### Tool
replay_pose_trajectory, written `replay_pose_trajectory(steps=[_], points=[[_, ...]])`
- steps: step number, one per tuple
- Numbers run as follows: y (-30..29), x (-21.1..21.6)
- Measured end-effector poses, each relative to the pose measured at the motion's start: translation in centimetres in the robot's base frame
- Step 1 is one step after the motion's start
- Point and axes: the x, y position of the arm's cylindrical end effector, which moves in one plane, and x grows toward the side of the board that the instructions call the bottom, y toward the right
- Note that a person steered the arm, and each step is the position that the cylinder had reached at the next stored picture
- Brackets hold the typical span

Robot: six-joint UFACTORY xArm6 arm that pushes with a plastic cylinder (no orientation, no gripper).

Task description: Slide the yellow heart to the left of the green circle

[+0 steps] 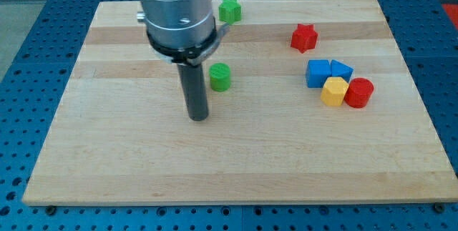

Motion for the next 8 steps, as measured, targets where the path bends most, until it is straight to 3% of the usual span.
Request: replay_pose_trajectory(steps=[4,8], points=[[2.3,-2.3],[-2.0,-3.3]])
